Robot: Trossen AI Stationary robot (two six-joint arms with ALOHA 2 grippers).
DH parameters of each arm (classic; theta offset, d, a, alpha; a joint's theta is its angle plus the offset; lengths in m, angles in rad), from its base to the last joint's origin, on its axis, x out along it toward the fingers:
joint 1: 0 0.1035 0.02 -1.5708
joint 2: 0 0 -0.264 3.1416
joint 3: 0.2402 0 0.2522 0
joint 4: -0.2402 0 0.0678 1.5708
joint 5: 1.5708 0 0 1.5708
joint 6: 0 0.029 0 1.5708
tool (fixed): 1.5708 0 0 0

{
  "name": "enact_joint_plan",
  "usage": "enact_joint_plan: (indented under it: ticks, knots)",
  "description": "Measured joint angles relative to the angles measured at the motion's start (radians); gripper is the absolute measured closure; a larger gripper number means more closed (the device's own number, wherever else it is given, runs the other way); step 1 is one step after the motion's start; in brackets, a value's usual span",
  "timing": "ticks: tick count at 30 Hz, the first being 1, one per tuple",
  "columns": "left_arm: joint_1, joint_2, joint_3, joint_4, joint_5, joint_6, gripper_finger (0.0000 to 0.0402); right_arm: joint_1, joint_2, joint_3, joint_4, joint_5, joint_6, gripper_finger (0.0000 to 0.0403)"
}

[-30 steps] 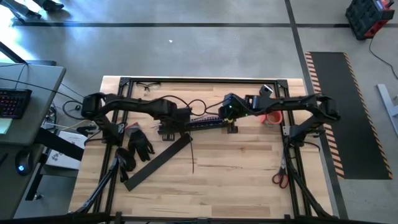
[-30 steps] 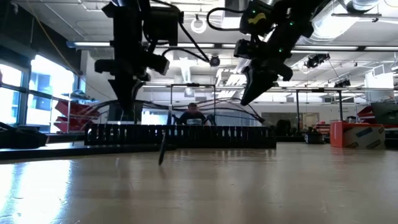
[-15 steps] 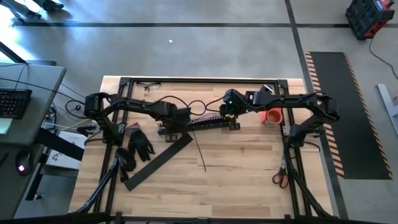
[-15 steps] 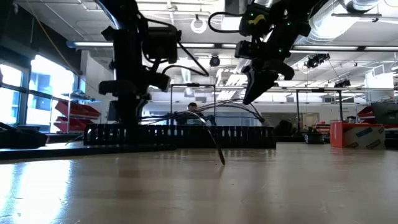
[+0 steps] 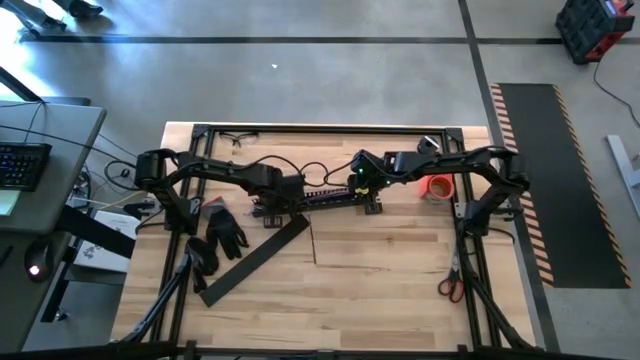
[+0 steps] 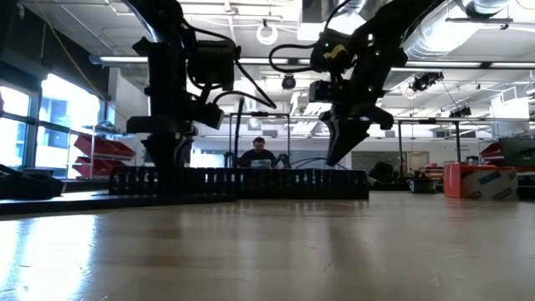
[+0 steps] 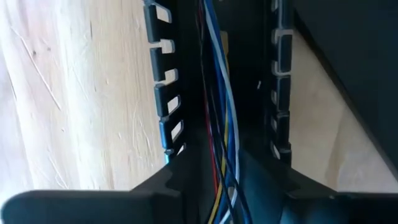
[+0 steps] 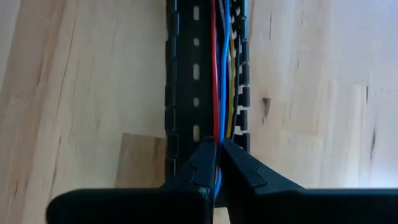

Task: Ziptie cables
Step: Put the zip-tied cables into the black cable duct, then close the black cable duct

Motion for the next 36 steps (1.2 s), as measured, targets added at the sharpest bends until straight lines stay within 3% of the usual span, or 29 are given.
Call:
enact_joint_plan:
  ticks: [5, 11, 13, 17, 21, 25, 30, 36]
  knots:
    - [-0.011, -0.003, 0.013, -0.022, 0.001, -0.01, 0.0295, 0.0, -0.006, 0.0, -0.005, 0.0, -0.022, 0.0384]
    - [-0.04, -0.004, 0.057, -0.023, 0.003, -0.01, 0.0294, -0.018, -0.061, 0.0, -0.014, 0.0, -0.037, 0.0295]
    - [-0.052, -0.005, 0.069, -0.02, 0.003, -0.016, 0.0296, -0.033, -0.095, 0.0, -0.048, -0.05, -0.056, 0.0263]
    - [-0.074, -0.005, 0.073, -0.01, 0.036, -0.019, 0.0302, -0.088, -0.176, -0.05, -0.032, -0.263, -0.081, 0.0219]
    - [-0.096, -0.005, 0.073, -0.001, 0.045, -0.036, 0.0311, -0.099, -0.223, -0.169, 0.151, -0.313, -0.04, 0.0211]
    - [-0.104, -0.023, 0.073, 0.071, 0.02, -0.035, 0.0317, -0.032, -0.192, -0.272, 0.367, -0.314, 0.023, 0.0211]
    - [-0.072, -0.071, 0.073, 0.155, -0.001, -0.017, 0.0317, 0.058, -0.166, -0.309, 0.471, -0.31, 0.089, 0.0211]
    - [-0.041, -0.149, 0.073, 0.184, -0.016, -0.011, 0.0305, 0.118, -0.14, -0.309, 0.556, -0.184, 0.083, 0.0211]
